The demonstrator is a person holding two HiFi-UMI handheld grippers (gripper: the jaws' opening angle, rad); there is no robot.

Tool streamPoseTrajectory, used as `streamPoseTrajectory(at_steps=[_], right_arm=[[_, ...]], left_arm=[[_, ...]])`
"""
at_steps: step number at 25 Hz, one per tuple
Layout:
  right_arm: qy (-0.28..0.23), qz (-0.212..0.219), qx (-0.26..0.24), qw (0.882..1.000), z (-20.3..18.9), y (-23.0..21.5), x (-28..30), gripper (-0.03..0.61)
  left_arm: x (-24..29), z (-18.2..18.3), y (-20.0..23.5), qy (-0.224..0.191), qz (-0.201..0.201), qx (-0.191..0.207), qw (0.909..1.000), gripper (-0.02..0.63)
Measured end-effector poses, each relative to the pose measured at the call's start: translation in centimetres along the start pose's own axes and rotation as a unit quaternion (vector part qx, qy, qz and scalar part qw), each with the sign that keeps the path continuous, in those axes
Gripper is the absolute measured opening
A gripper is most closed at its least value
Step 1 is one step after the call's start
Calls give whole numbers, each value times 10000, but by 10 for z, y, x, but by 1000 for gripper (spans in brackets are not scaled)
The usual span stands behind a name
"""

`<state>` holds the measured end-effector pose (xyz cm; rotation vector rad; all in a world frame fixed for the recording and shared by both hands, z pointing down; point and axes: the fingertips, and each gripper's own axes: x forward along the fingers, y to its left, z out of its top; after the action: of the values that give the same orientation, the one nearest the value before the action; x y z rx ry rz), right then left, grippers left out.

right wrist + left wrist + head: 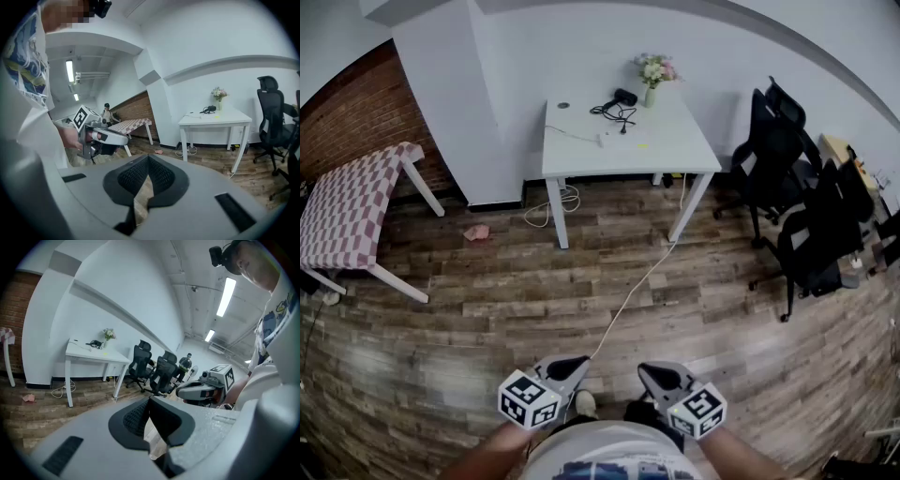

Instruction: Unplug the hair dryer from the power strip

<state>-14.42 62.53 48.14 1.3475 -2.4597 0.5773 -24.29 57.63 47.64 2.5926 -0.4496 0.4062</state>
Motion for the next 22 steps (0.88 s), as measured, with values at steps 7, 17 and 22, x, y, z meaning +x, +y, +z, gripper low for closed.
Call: streamPoseTrajectory(at_steps=[7,17,22], right_arm=[[21,-111,35,9999,5,21,7,-2],[-58,-298,230,9993,5,19,14,0],[-27,-226,262,9994,7,-8,19,30]], left_arm=[[-18,0,-1,-19,-116,135,9998,3],[-13,-9,4,75,-254,184,9995,3],[11,1,17,69,-176,173,9997,5]])
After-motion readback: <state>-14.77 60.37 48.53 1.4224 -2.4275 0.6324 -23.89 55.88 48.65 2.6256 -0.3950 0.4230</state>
